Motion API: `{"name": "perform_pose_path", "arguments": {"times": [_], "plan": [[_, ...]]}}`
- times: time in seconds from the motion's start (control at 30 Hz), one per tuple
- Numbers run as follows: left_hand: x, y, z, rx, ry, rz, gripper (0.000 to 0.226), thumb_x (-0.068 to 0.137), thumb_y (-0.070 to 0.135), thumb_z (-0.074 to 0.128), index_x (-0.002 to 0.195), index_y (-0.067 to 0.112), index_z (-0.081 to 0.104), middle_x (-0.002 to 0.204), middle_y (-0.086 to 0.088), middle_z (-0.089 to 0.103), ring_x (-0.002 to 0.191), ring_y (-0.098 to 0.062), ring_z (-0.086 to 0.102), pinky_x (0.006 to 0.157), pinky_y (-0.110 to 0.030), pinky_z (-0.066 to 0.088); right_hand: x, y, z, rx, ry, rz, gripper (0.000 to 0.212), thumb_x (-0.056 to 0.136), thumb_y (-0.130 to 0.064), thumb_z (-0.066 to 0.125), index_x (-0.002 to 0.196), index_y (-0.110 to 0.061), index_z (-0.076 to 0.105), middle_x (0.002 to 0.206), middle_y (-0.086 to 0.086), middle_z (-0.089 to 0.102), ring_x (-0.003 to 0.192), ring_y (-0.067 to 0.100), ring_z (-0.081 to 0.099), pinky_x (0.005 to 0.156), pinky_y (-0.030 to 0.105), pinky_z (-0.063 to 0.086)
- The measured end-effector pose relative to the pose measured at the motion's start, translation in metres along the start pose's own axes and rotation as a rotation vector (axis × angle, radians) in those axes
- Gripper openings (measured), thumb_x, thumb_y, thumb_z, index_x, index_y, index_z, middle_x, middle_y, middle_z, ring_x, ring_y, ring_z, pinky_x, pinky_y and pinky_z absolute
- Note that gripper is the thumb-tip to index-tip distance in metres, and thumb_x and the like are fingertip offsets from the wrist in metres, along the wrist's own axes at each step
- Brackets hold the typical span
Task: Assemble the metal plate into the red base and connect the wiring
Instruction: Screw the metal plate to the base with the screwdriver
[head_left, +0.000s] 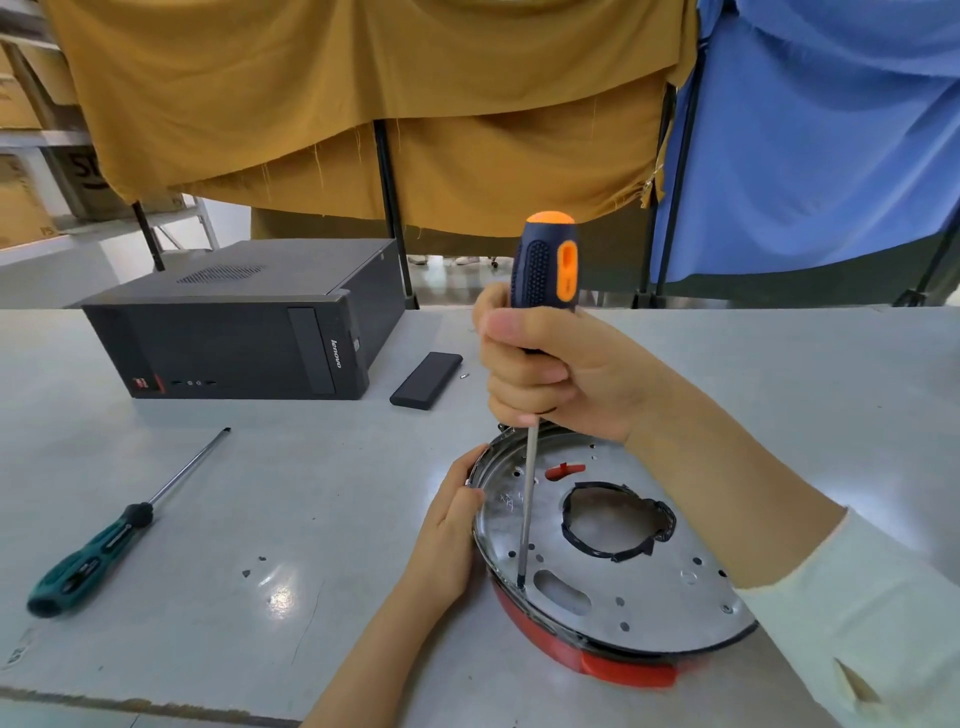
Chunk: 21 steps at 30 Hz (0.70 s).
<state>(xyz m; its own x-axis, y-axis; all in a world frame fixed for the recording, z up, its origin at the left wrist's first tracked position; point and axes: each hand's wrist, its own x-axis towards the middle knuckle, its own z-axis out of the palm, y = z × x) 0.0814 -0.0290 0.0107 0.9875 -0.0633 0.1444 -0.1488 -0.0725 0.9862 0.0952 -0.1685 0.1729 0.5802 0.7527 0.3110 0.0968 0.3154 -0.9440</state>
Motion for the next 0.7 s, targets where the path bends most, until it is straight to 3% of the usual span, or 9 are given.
{"name": "perform_pose_path", "arguments": {"times": [0.13, 0.2, 0.27, 0.33, 0.47, 0.57, 0.7], "plan": [[0.000, 0.002, 0.002, -0.008, 0.011, -0.002, 0.052, 0.076, 0.022, 0.037, 0.124, 0.027, 0.055, 0.125, 0.007, 0.063, 0.118, -0.007, 0.057, 0.098, -0.026, 0.045, -0.004, 0.014, 0.023, -0.188, 0.622, -0.174, 0.032, 0.092, -0.019, 0.061, 0.067, -0.018, 0.041, 0.048, -0.007, 0.031, 0.037, 0.008, 0.026, 0.043, 0.022, 0.035], [-0.001, 0.003, 0.003, -0.006, 0.011, 0.003, 0.051, 0.077, 0.022, 0.037, 0.124, 0.027, 0.055, 0.125, 0.007, 0.064, 0.117, -0.007, 0.057, 0.098, -0.026, 0.045, -0.009, 0.016, 0.027, -0.236, 0.754, -0.223, 0.027, 0.091, -0.021, 0.063, 0.072, -0.017, 0.044, 0.048, -0.006, 0.034, 0.038, 0.009, 0.029, 0.043, 0.023, 0.036], [-0.002, 0.004, 0.002, 0.006, 0.014, 0.008, 0.052, 0.078, 0.022, 0.037, 0.126, 0.026, 0.055, 0.126, 0.007, 0.063, 0.118, -0.007, 0.057, 0.099, -0.027, 0.045, -0.013, 0.009, 0.022, -0.263, 0.663, -0.160, 0.028, 0.089, -0.022, 0.065, 0.070, -0.017, 0.045, 0.049, -0.005, 0.037, 0.038, 0.011, 0.031, 0.048, 0.025, 0.043], [-0.003, 0.004, 0.002, 0.011, 0.017, -0.007, 0.053, 0.078, 0.022, 0.038, 0.127, 0.026, 0.055, 0.127, 0.009, 0.063, 0.119, -0.005, 0.057, 0.100, -0.027, 0.045, -0.013, 0.000, 0.011, -0.197, 0.447, -0.072, 0.031, 0.087, -0.021, 0.066, 0.064, -0.017, 0.046, 0.051, -0.004, 0.043, 0.042, 0.013, 0.040, 0.060, 0.029, 0.051], [-0.003, 0.009, 0.001, -0.052, 0.007, -0.088, 0.058, 0.074, 0.021, 0.042, 0.130, 0.028, 0.053, 0.130, 0.008, 0.061, 0.122, -0.009, 0.055, 0.104, -0.033, 0.044, -0.005, -0.003, -0.004, 0.095, 0.151, -0.058, 0.009, 0.077, -0.019, 0.063, 0.068, -0.018, 0.061, 0.071, 0.000, 0.059, 0.072, 0.020, 0.057, 0.079, 0.036, 0.050], [-0.001, 0.017, 0.000, -0.212, -0.005, -0.236, 0.066, 0.064, 0.016, 0.047, 0.129, 0.026, 0.057, 0.126, -0.001, 0.066, 0.118, -0.018, 0.060, 0.103, -0.039, 0.047, 0.000, 0.000, -0.005, 0.173, 0.040, -0.047, 0.013, 0.081, -0.016, 0.056, 0.069, -0.014, 0.052, 0.063, 0.000, 0.055, 0.055, 0.017, 0.052, 0.064, 0.031, 0.047], [0.005, 0.033, 0.011, -0.240, 0.023, -0.335, 0.061, 0.067, -0.008, 0.037, 0.105, 0.023, 0.073, 0.102, -0.010, 0.075, 0.090, -0.023, 0.072, 0.069, -0.030, 0.059, 0.003, 0.000, 0.001, 0.126, 0.024, -0.010, 0.028, 0.089, -0.014, 0.050, 0.063, -0.017, 0.040, 0.047, -0.007, 0.038, 0.036, 0.006, 0.032, 0.047, 0.022, 0.036]]}}
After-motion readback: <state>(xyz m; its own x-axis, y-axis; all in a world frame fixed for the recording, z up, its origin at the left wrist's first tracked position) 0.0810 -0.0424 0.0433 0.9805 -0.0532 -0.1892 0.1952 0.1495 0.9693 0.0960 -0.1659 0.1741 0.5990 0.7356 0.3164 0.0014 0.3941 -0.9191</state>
